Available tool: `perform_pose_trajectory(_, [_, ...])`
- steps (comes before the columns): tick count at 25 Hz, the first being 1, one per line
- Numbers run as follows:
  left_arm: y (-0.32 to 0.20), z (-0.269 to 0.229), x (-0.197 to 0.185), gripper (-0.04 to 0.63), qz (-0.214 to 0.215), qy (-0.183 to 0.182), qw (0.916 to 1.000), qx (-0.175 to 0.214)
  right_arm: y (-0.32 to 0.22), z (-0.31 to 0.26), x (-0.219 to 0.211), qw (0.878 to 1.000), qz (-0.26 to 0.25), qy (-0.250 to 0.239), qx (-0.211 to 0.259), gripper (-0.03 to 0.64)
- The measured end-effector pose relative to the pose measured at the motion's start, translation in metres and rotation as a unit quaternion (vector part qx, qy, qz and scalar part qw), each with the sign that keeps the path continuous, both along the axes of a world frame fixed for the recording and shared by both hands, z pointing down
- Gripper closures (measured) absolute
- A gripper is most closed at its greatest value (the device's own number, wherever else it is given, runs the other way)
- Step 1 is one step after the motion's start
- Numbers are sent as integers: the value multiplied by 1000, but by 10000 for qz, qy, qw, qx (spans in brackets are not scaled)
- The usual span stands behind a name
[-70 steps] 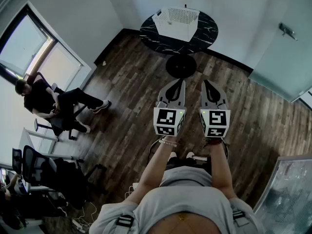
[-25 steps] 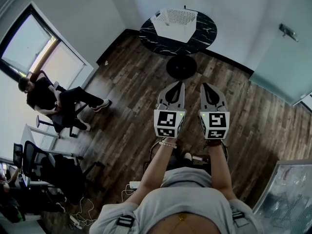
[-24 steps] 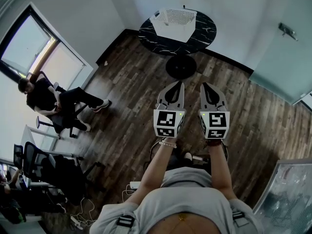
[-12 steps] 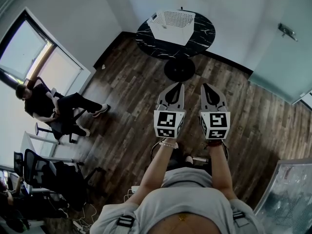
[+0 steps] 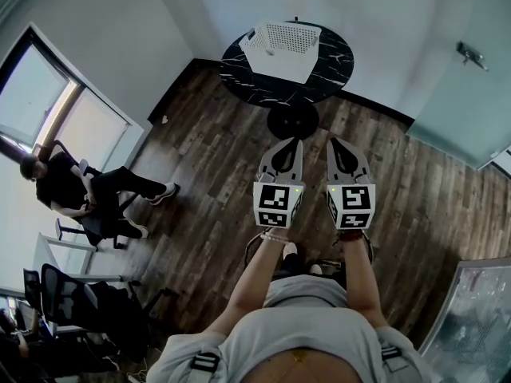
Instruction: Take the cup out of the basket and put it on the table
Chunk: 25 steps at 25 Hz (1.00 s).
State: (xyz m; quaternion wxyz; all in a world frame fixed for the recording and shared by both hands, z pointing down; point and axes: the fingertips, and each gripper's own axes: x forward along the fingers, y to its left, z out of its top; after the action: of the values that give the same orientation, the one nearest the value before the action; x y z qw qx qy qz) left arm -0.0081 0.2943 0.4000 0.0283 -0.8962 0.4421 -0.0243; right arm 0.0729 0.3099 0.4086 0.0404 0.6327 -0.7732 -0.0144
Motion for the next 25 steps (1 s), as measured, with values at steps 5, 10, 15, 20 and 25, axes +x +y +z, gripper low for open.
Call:
perform_pose_trajectory(5, [-27,3,-15,591,187,11,9998,-31,-25,1,-18,9999,129,25,-22,607])
perform_pose_trajectory(10, [-46,4,-29,591,324,8,9995,-25,-43,3,-37,9998,217,19,-22,607])
perform_pose_trajectory(15, [-60,10,-39,591,388,73,9992,-101,-52,6,-49,9994,281,187,-38,607])
perform_pose_trajectory(20, [-61,14,-38,591,506,136,9986,-120,-53,9,-52,9989,365,252,-129,607])
perform_pose_trajectory(25, [-67,9,-41,591,497,194,9985,-109,-57,5,-54,9987,402,288,-132,607])
